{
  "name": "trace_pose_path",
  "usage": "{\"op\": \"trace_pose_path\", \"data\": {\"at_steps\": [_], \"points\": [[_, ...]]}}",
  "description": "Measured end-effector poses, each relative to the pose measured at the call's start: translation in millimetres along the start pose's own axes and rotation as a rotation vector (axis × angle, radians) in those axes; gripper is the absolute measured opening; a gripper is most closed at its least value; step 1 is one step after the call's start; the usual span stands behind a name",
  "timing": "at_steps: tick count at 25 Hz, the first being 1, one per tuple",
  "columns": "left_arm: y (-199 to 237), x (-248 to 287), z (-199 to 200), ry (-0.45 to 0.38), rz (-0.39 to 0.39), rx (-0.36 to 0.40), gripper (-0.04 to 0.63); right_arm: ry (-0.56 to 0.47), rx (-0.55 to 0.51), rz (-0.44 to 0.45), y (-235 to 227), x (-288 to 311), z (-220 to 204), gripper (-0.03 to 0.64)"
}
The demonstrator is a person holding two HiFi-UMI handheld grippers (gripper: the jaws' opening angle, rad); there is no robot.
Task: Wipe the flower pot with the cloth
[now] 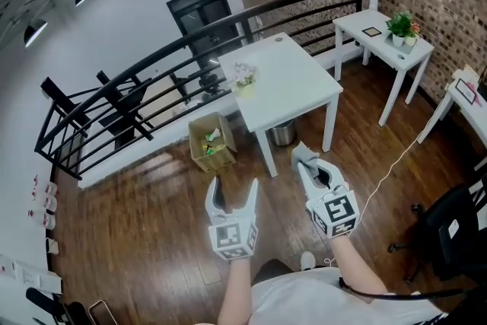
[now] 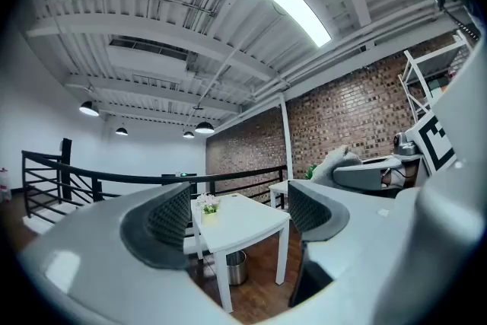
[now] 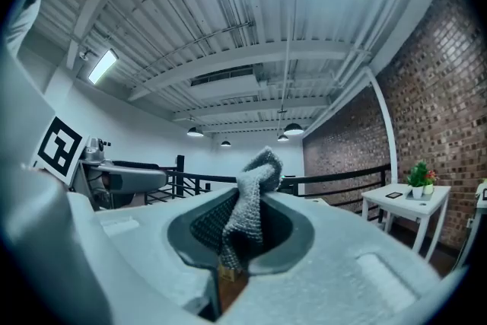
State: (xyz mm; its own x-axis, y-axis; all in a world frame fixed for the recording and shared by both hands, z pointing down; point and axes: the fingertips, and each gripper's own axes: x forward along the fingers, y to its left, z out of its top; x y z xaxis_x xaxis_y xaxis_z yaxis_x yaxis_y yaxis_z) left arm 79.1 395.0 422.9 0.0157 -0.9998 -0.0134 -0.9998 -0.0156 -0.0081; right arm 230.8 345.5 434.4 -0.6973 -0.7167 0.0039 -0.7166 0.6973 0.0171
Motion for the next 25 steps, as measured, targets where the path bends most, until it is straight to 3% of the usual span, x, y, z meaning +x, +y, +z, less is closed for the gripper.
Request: {"op": "trace_pose_path", "data": {"at_steps": [8, 13, 19, 25], "points": [[11.0, 76.6, -23.0, 0.011, -0.027, -0.017, 0.407, 0.042, -0.003, 0.016, -34.8, 62.7, -28.8, 0.021], [54.1, 147.1, -36.3, 0.004, -0.040, -0.064, 0.407, 0.075, -0.030, 0.006, -52.5, 128.0, -37.7, 0.021], [105.2, 243.2, -25.2, -0.030, -0.076, -0.078, 0.407, 0.071, -0.057, 0.012, -79.1, 231.9, -20.0, 0.021], [163.4, 295.5, -43.9, -0.002, -0.087, -0.111, 0.407, 0.122, -0.056, 0.039, -71.6, 317.6, -38.5, 0.021]]}}
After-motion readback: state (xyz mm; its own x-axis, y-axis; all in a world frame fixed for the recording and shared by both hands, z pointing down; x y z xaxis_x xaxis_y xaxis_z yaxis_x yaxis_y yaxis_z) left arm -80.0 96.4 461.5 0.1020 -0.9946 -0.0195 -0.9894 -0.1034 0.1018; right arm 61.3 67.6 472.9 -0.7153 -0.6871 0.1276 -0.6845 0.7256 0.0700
